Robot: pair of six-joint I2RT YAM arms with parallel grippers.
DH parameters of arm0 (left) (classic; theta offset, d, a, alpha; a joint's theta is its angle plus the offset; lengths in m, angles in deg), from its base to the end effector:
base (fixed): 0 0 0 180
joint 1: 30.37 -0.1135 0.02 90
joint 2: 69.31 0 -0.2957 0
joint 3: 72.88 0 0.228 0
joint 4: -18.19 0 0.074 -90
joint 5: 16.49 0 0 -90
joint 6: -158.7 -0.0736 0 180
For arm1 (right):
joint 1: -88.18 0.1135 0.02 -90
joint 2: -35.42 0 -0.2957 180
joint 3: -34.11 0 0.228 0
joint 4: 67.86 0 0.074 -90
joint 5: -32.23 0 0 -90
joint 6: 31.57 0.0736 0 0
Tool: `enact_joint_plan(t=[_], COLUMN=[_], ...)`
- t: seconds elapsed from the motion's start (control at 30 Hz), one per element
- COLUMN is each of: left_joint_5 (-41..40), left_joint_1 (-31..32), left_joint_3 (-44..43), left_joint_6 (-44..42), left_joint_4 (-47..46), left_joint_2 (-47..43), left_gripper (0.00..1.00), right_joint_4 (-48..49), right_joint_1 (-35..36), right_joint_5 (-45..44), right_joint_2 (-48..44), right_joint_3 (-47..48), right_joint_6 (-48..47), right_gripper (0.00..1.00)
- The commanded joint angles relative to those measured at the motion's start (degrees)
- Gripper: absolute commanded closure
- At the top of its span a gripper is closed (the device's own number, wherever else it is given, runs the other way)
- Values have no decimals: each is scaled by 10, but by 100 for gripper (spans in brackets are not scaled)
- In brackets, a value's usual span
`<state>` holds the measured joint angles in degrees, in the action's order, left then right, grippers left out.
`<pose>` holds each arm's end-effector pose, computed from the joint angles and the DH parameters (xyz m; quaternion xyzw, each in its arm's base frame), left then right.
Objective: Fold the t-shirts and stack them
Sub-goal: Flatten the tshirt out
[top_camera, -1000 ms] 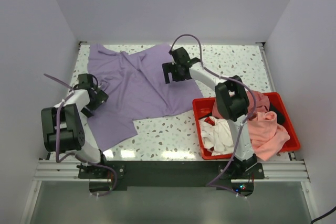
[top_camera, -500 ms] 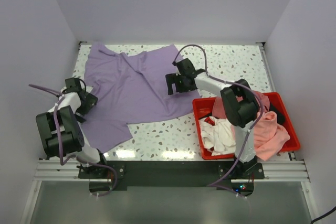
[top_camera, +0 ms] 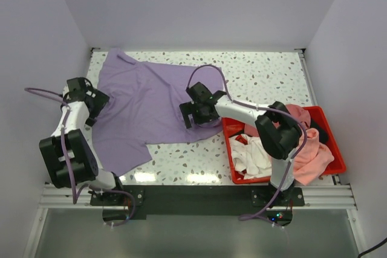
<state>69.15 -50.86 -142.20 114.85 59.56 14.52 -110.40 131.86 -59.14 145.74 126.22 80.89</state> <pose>0.2712 0.1073 0.2283 -0.5341 0.7921 -0.0296 0.2939 0.2987 0.2828 0.1908 -0.1752 0.9515 0.1281 0.2179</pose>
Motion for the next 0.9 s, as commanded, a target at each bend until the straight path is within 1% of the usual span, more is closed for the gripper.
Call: enact_joint_plan(t=[0.0,0.07,0.17,0.2,0.23,0.37,0.4,0.43,0.57,0.73,0.8,0.87], left_joint_5=[13,6,-5,-4,-2,-1,-1,-1,-1,21,31,37], left_joint_1=[39,54,76,80,83,96,99,100,101,101,101,101], left_joint_3=[-57,-100,-161,-177,-210,-287,-316,-331,-394,-468,-481,-504], left_joint_6=[-15,-26,-34,-35,-38,-62,-64,-69,-91,-128,-141,-147], left_joint_4=[-27,-26,-20,-11,-6,4,11,14,25,28,19,20], left_joint_2=[18,51,111,127,164,249,278,293,358,433,448,473], left_gripper=[0,0,0,0,0,0,0,0,0,0,0,0], right_joint_4=[-69,-86,-87,-90,-94,-102,-107,-115,-140,-149,-158,-158], right_joint_1=[-17,-30,-66,-75,-90,-115,-123,-127,-151,-191,-203,-220], right_joint_5=[-105,-116,-100,-87,-80,-54,-48,-43,-36,6,13,43], right_joint_2=[0,22,48,71,82,155,188,204,266,306,321,335], right_joint_3=[114,174,231,246,260,346,362,399,463,484,487,487], right_joint_6=[-7,-21,-29,-30,-39,-72,-78,-80,-87,-92,-88,-78], right_gripper=[1,1,1,1,1,1,1,1,1,1,1,1])
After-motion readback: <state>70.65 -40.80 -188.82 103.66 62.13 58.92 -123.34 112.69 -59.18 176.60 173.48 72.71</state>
